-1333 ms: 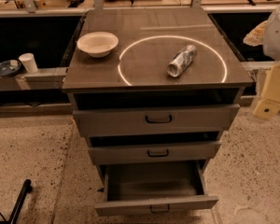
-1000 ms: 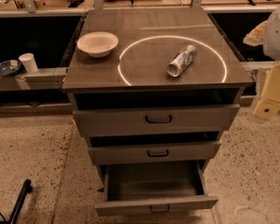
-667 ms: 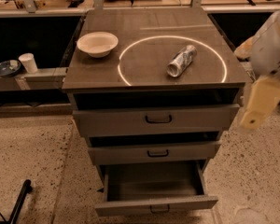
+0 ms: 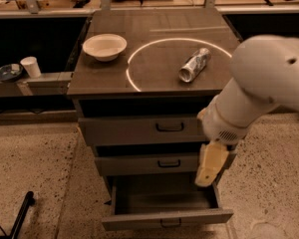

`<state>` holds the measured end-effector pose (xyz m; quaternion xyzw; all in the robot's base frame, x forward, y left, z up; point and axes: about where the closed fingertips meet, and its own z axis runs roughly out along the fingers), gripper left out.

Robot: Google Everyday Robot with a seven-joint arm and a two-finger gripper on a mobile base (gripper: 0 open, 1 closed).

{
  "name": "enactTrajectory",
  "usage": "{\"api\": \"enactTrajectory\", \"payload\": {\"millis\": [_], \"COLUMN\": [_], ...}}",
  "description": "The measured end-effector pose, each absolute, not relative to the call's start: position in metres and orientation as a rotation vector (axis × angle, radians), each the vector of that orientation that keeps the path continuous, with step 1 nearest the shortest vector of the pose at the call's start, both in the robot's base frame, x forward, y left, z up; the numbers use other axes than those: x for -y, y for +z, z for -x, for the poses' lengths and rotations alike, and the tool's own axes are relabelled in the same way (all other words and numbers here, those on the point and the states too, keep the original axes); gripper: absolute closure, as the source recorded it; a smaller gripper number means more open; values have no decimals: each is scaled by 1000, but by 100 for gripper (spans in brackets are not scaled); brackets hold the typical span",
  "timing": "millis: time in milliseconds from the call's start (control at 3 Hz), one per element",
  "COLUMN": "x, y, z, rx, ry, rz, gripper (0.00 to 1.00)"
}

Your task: Close bottom drawer

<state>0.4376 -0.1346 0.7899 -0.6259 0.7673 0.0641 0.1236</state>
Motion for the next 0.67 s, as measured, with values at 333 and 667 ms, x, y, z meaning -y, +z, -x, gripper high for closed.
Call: {"api": "enactTrajectory", "payload": {"millis": [333, 667], "x": [122, 119], "y": [753, 746], "z": [-435, -436], "rx": [-2217, -2212], "ry": [208, 202], "rz": [1855, 1853], "gripper": [0, 0]}}
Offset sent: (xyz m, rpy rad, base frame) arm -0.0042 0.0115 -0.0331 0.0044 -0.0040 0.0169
